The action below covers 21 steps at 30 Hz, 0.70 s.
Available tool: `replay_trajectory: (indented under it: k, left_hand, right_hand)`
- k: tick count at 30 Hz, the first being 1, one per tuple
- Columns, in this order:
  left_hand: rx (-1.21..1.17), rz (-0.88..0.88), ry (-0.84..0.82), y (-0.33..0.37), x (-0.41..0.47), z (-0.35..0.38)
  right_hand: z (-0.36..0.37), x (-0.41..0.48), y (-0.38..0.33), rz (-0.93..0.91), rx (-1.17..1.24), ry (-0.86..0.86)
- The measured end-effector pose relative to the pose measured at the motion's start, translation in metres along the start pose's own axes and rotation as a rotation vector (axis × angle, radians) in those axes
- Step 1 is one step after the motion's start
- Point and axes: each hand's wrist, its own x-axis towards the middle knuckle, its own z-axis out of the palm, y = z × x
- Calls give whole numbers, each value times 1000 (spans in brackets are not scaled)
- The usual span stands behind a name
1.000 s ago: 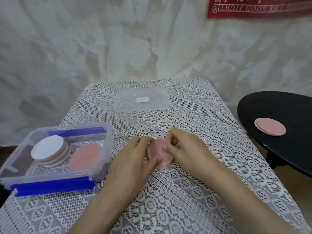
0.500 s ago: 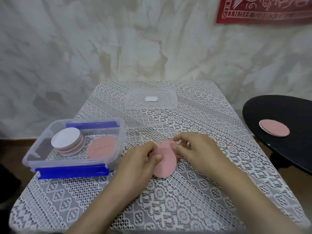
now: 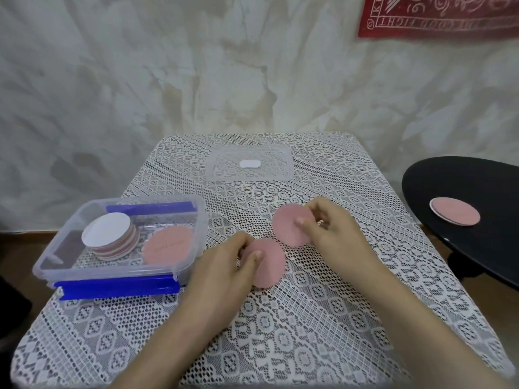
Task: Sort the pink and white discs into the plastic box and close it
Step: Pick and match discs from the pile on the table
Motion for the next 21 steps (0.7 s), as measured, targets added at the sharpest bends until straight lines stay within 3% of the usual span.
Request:
replay_trajectory:
  k: [3, 7, 11, 14, 17, 21]
  left_hand:
    - [-17, 9, 27, 2, 0, 2]
    - [-104, 14, 37, 2, -1, 4]
    - [-232, 28, -8, 5, -4, 6]
    - [-195, 84, -16, 6, -7, 6]
    - [-111, 137, 2, 4, -8, 4]
    - [20, 190, 84, 3, -10, 2]
  right_hand:
    - [-8, -3, -3, 45, 233, -26]
    - [-5, -13, -2, 26, 74, -207]
    - [6, -22, -1, 47, 92, -254]
    - [8, -29, -2, 19, 52, -259]
    - [6, -35, -5, -18, -38, -231]
    - [2, -43, -14, -151, -359, -165]
